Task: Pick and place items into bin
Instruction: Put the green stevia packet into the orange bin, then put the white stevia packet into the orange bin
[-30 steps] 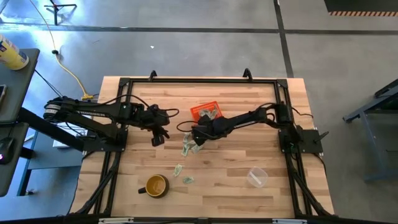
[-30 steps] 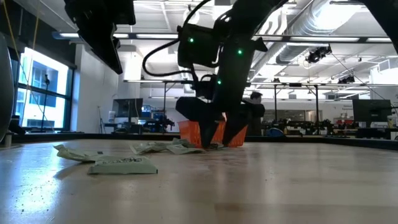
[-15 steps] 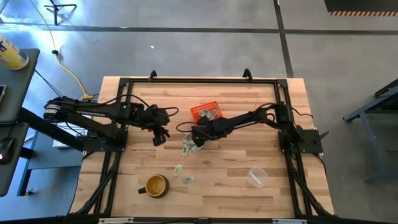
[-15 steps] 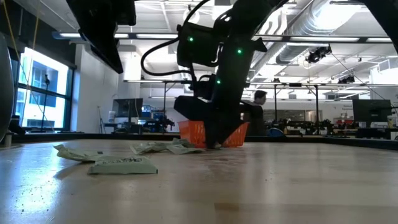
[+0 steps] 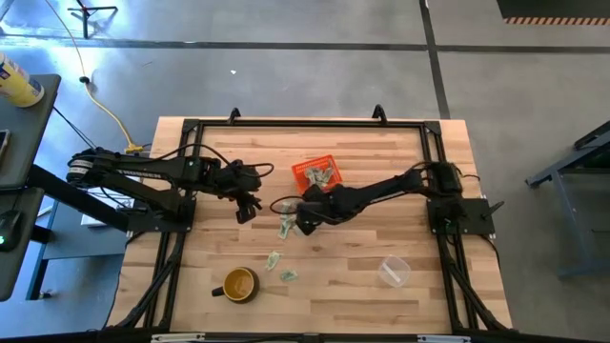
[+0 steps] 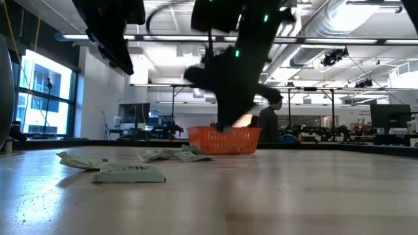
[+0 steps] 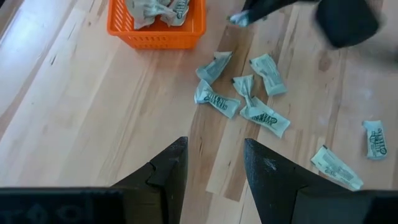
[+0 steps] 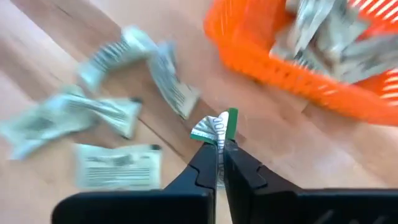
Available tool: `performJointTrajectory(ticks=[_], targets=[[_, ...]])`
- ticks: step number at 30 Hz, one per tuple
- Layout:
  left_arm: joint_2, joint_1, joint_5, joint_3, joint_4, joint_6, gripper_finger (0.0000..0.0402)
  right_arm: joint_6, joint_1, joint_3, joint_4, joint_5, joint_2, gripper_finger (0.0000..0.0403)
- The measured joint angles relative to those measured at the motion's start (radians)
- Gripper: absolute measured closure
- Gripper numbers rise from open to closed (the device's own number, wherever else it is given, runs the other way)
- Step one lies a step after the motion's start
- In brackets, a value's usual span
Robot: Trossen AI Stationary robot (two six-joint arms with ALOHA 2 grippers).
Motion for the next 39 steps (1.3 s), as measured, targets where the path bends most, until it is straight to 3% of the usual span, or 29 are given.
performJointTrajectory(ticks=[6,12,15,21,26,29,31,36,39], targets=[[0.0,0.0,0.0,0.0,0.004,-0.006,0.0211,-0.043,-0.062,0.002,0.037,0.068,-0.115,0.039],[0.0,0.0,0.036,0.0,0.005,-0.087,0.0211,-0.205,-0.216,0.002,0.109,-0.083,-0.099,0.0385],[0.0,0.0,0.053,0.0,0.006,-0.138,0.0211,-0.249,-0.257,0.002,0.145,-0.148,-0.095,0.0343],[0.0,0.0,0.046,0.0,0.011,-0.198,0.0211,-0.268,-0.268,0.002,0.09,-0.116,-0.095,0.0224],[0.0,0.0,0.111,-0.017,0.059,-0.064,0.0211,-0.438,-0.204,0.002,0.071,-0.064,-0.115,0.0158],[0.007,0.0,0.167,-0.076,0.154,0.103,0.0211,-0.544,-0.131,0.003,0.035,-0.022,-0.139,0.0142],[0.026,0.0,0.197,-0.13,0.255,0.156,0.0211,-0.528,-0.095,0.003,-0.018,-0.01,-0.148,0.014],[0.142,0.008,0.269,-0.204,0.409,0.03,0.0211,-0.372,-0.032,0.001,-0.221,0.017,-0.166,0.014],[0.204,-0.025,0.346,-0.204,0.409,0.056,0.0211,-0.409,0.04,-0.019,-0.255,0.018,-0.185,0.0139]])
